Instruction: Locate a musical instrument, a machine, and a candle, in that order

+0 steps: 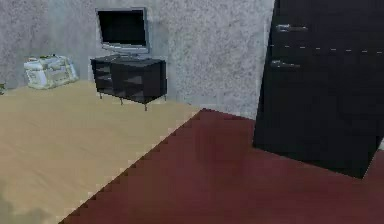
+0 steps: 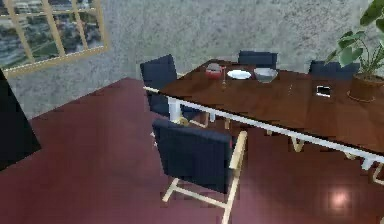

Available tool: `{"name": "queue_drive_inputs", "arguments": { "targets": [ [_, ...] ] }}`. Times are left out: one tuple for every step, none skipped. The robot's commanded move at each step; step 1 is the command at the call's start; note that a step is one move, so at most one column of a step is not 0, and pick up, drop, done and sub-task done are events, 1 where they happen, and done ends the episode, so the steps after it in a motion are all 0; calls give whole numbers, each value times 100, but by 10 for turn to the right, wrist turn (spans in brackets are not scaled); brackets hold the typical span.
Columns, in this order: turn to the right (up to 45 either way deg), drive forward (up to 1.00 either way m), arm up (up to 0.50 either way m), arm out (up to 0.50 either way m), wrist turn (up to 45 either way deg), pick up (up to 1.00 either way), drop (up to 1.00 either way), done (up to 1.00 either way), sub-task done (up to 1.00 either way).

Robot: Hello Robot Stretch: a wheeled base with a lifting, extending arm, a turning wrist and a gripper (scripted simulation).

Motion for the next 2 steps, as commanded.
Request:
{"name": "queue_drive_inputs", "arguments": {
  "targets": [
    [-450,0,0,0,0,0,0,0,0],
    [-450,0,0,0,0,0,0,0,0]
  ]
}}
